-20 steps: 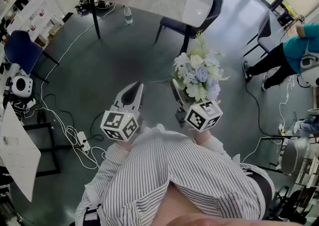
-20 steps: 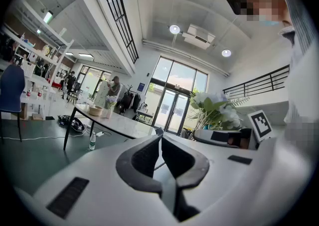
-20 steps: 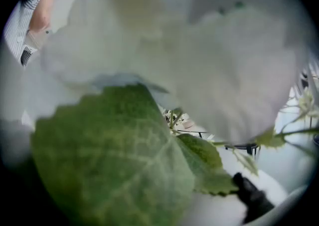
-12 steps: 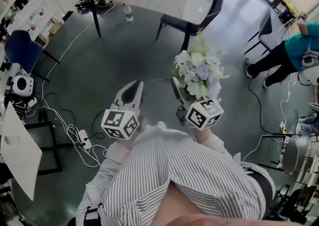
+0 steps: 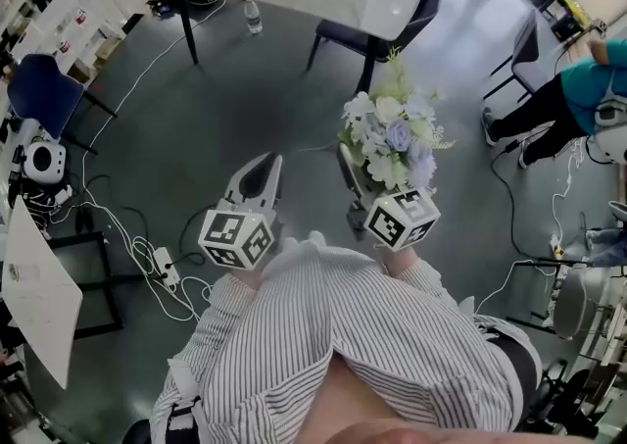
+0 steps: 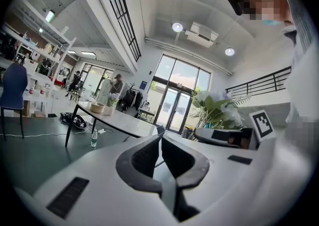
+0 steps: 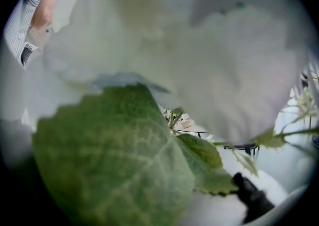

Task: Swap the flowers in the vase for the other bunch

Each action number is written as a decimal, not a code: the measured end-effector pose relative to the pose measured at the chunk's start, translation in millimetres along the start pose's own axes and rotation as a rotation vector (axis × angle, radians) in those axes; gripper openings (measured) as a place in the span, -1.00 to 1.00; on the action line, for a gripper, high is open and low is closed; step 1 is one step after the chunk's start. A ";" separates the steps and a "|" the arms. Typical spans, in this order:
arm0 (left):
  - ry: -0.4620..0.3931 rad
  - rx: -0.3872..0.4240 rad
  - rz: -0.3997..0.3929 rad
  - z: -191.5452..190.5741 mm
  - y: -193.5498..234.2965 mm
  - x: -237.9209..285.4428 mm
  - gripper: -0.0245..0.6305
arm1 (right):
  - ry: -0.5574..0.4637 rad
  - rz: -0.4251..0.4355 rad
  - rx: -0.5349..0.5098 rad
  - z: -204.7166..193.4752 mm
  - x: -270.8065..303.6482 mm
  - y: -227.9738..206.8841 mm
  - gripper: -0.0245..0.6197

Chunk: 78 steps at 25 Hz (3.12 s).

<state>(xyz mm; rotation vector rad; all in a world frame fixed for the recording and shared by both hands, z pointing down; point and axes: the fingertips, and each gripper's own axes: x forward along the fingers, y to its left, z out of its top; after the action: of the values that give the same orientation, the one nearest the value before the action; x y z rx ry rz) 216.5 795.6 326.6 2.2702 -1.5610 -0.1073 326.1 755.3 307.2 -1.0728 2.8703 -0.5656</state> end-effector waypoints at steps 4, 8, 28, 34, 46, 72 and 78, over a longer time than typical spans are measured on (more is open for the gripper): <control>-0.021 -0.001 0.015 9.4 0.4 11.5 -0.85 | 0.003 -0.002 -0.003 8.3 2.2 -13.4 -0.83; -0.015 0.002 0.012 13.9 -4.7 30.6 -0.85 | 0.001 0.005 -0.003 18.4 7.0 -28.3 -0.83; 0.013 -0.008 0.068 -6.3 8.6 72.7 -0.85 | 0.031 0.029 0.020 8.0 35.2 -71.2 -0.83; 0.011 0.001 0.051 16.4 58.2 108.5 -0.85 | 0.022 0.018 -0.004 16.2 93.9 -84.4 -0.83; -0.007 0.022 -0.033 89.0 165.0 196.7 -0.85 | -0.007 -0.039 -0.055 54.8 237.7 -114.7 -0.83; 0.082 -0.016 -0.053 114.2 278.6 290.3 -0.85 | 0.050 -0.064 -0.031 65.5 382.3 -163.7 -0.83; 0.067 0.003 -0.020 133.0 307.2 326.9 -0.85 | 0.033 -0.037 -0.022 85.6 429.7 -194.9 -0.83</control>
<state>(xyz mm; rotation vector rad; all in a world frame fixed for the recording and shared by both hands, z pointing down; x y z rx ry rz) 32.6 366.7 360.8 2.2677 -1.5058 -0.0338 133.8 317.1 337.8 -1.1331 2.8974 -0.5598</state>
